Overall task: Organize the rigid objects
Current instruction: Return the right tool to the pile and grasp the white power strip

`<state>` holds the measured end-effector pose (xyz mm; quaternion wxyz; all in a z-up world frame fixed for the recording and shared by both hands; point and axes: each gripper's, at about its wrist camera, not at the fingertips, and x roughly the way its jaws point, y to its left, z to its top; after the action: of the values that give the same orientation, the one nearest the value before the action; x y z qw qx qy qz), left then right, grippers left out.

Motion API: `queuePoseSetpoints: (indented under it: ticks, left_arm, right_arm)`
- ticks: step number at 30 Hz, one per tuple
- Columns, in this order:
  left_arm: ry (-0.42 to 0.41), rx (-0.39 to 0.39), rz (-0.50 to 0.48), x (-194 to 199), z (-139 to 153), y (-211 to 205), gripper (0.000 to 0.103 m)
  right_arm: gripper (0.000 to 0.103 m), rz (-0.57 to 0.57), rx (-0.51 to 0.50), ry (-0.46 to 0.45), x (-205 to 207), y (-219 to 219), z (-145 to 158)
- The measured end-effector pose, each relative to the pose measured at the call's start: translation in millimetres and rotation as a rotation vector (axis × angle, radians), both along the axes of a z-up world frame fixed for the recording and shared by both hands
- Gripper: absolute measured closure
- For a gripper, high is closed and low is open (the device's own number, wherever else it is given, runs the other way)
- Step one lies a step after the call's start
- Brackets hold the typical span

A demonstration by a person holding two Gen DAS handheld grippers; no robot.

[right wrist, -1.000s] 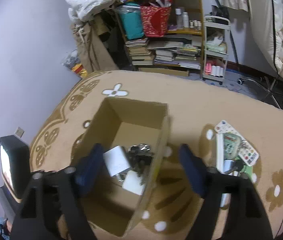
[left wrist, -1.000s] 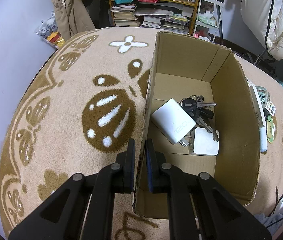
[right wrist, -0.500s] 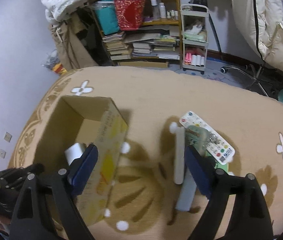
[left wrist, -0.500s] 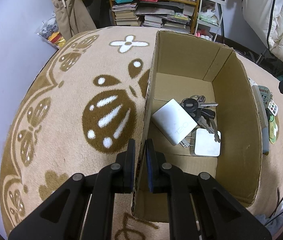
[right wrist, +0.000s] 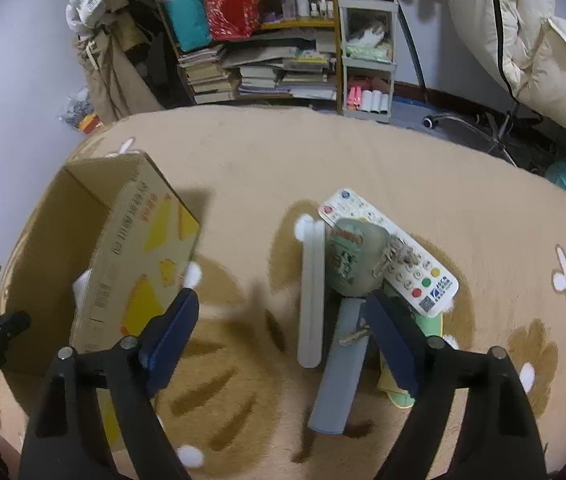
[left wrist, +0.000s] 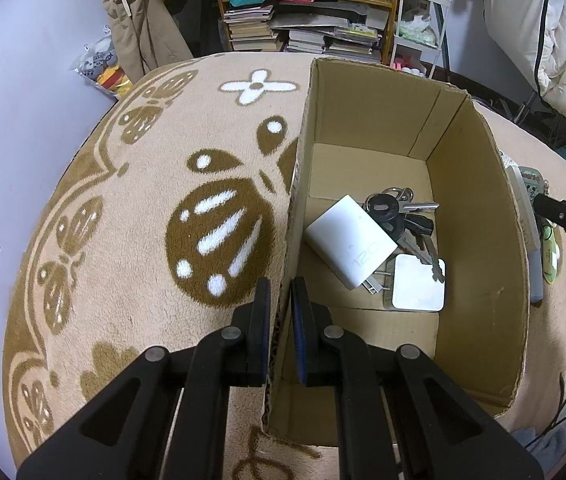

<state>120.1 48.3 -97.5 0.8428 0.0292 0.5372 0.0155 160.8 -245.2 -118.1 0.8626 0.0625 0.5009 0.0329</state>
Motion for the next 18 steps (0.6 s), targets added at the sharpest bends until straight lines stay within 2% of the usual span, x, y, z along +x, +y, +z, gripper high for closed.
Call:
queuePoseSetpoints:
  ticks: [3, 8, 12, 14, 18]
  left_arm:
    - [0.0, 0.003, -0.001, 0, 0, 1, 0.093]
    - [0.0, 0.005, -0.001, 0, 0, 1, 0.093]
    - [-0.002, 0.001, 0.004, 0, -1, 1, 0.092]
    - [-0.001, -0.005, 0.007, -1, -1, 4, 0.092]
    - [-0.001, -0.001, 0.008, -1, -2, 3, 0.093]
  right_arm:
    - [0.024, -0.01, 0.015, 0.011, 1, -6, -10]
    - [0.043, -0.016, 0.049, 0.03, 5, -11, -25]
    - [0.048, -0.022, 0.057, 0.058, 10, -9, -36]
    - [0.056, -0.023, 0.058, 0.07, 13, -7, -41]
    - [0.059, -0.027, 0.032, 0.095, 17, -1, -50]
